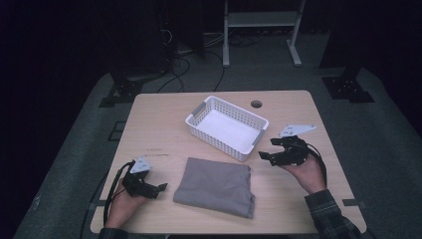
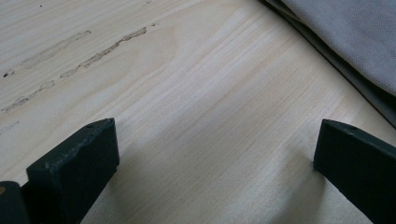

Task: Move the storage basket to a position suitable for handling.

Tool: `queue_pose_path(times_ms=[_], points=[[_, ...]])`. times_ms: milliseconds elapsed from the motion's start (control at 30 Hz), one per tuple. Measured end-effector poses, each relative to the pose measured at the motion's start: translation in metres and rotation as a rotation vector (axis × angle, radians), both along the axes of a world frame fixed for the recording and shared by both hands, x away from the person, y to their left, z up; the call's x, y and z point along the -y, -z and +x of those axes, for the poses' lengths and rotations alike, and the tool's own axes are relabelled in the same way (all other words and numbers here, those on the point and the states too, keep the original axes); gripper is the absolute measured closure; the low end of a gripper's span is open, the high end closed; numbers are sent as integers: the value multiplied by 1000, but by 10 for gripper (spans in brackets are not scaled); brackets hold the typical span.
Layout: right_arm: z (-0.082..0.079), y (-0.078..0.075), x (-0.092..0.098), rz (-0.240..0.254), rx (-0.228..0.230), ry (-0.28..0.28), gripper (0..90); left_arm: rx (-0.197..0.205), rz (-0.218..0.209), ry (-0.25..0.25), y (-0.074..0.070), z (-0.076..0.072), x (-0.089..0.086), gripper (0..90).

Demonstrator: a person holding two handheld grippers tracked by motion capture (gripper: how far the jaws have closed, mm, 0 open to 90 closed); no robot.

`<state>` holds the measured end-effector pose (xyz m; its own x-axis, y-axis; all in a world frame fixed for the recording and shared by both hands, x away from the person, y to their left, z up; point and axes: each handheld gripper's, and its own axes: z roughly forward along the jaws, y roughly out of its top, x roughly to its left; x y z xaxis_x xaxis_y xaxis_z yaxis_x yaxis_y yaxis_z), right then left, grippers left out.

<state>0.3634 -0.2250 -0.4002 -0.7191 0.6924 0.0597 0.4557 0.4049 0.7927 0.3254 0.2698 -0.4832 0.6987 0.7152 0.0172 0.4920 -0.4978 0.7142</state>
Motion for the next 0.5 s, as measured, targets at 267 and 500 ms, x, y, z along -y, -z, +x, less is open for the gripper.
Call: queue_pose_path(times_ms=[267, 500], points=[[6, -5, -13, 10, -1, -32, 303, 0, 0, 0, 0, 0, 0, 0], [12, -9, -26, 4, 8, -62, 330, 0, 0, 0, 0, 0, 0, 0]])
